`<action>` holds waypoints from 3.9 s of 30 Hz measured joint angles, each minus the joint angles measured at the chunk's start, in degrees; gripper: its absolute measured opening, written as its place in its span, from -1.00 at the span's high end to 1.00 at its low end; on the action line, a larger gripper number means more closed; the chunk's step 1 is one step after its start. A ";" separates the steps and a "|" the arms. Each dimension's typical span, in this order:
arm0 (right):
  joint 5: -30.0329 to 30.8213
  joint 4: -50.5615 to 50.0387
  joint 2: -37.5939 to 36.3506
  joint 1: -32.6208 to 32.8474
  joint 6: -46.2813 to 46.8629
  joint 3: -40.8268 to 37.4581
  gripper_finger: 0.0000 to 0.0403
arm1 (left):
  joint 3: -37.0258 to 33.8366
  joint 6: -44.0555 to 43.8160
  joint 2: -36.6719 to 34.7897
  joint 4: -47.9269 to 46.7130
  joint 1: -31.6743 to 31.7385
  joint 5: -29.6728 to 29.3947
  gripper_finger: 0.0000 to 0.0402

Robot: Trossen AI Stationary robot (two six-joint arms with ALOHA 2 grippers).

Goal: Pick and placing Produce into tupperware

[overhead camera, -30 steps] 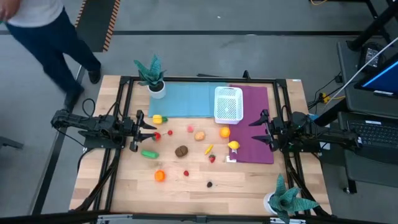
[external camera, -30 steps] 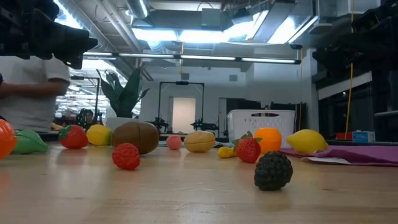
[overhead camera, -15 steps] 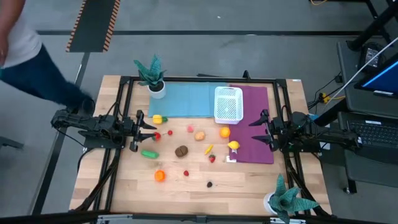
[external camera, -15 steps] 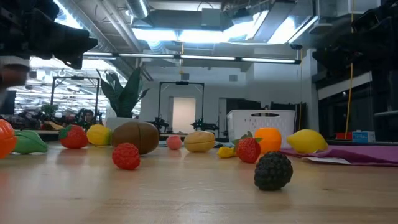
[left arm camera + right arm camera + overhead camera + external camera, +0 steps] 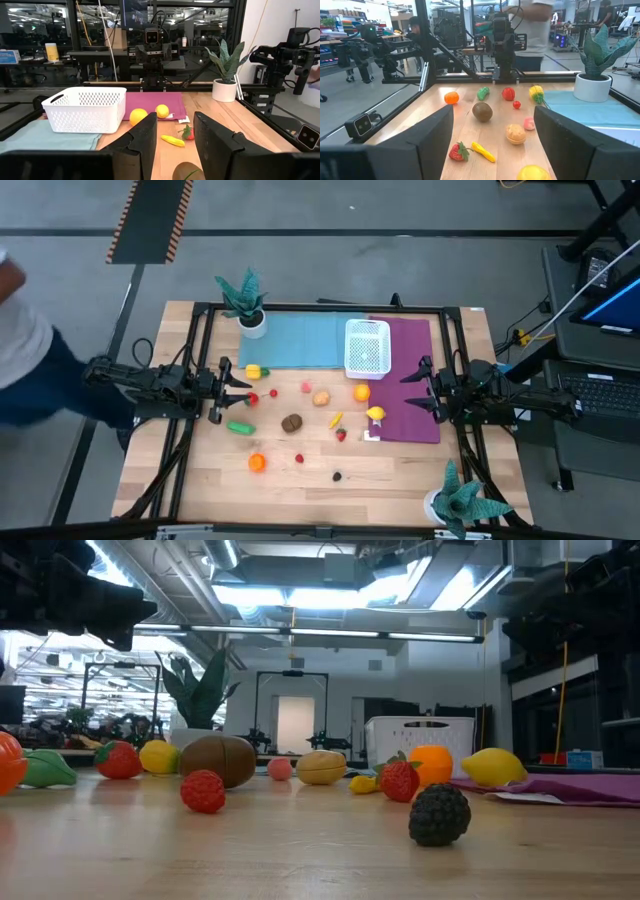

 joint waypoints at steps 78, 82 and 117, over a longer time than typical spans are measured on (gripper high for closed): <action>4.31 0.56 0.01 0.02 -0.04 0.01 -0.38 | 0.00 -0.42 0.00 0.01 0.01 -0.01 0.40; 6.46 0.48 0.00 0.00 -0.04 0.01 -0.38 | 0.01 -0.44 0.00 0.01 0.02 0.01 0.40; 10.83 3.45 0.73 0.00 1.67 0.01 -0.38 | 0.01 5.99 0.20 1.29 0.19 -4.37 0.40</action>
